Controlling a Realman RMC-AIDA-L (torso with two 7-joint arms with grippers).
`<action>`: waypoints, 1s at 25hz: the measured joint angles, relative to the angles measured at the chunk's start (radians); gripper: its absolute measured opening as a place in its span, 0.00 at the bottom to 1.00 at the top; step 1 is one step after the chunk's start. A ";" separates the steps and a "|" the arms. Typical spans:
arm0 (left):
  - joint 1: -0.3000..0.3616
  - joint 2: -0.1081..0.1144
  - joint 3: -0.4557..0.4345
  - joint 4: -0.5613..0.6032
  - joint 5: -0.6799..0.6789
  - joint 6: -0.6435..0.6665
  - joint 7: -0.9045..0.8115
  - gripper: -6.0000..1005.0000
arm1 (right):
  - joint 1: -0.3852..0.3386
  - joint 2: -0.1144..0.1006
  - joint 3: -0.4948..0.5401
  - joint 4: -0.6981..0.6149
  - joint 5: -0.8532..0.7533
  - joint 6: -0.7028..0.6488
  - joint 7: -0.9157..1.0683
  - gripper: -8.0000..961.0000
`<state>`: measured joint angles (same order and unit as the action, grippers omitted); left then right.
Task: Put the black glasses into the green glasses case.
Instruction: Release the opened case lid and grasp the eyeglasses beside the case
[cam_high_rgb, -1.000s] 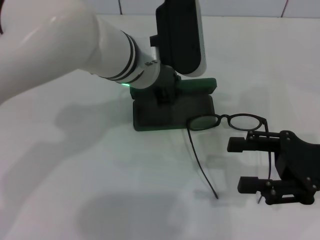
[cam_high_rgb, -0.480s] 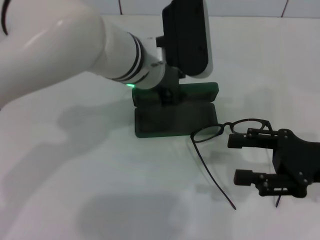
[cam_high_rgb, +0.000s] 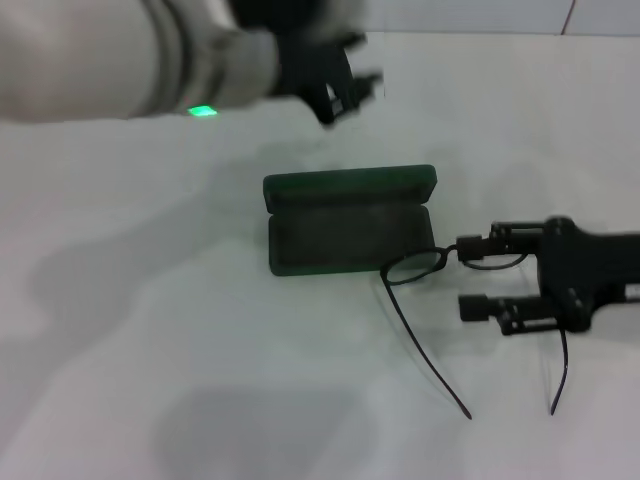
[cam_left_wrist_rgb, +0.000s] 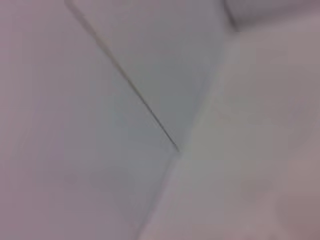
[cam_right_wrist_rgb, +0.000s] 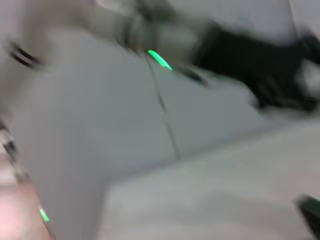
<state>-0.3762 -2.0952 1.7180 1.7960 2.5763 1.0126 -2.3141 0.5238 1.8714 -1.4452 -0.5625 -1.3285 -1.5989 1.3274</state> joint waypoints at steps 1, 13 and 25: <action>0.049 0.001 -0.020 0.030 -0.058 -0.029 0.009 0.35 | 0.012 -0.007 0.000 -0.043 -0.039 0.041 0.056 0.75; 0.425 0.003 -0.120 -0.135 -0.983 -0.121 0.630 0.34 | 0.256 0.054 0.129 -0.393 -0.790 0.055 0.650 0.75; 0.381 0.005 -0.371 -0.768 -1.540 0.439 1.124 0.34 | 0.466 0.149 0.096 -0.283 -1.114 0.103 0.718 0.64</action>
<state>0.0053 -2.0899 1.3471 1.0283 1.0364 1.4517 -1.1902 0.9898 2.0200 -1.3493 -0.8452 -2.4422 -1.4957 2.0452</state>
